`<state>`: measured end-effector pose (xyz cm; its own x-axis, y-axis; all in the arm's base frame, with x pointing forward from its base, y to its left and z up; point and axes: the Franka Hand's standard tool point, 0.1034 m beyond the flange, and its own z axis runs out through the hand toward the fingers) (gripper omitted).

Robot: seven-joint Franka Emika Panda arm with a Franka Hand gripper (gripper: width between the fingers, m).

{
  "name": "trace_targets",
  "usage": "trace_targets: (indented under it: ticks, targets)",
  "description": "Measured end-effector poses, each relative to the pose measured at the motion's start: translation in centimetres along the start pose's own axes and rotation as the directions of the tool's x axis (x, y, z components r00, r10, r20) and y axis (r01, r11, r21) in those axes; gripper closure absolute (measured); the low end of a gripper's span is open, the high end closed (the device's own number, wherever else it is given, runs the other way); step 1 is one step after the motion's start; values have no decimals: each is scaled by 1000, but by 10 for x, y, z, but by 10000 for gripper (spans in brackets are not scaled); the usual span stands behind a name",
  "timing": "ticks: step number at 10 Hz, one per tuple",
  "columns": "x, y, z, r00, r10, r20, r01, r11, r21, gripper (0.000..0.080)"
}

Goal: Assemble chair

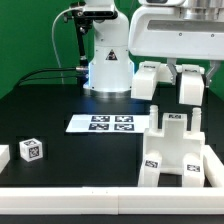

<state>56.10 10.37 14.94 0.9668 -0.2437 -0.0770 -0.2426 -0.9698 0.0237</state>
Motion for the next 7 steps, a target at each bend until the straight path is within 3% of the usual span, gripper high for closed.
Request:
trace_targets:
  ticks: [4,7]
  targets:
    - [1,-12,22,999,18,-45,-17,1000,10,515]
    - [4,-12,24,998,18,-52,-17,1000,9,515]
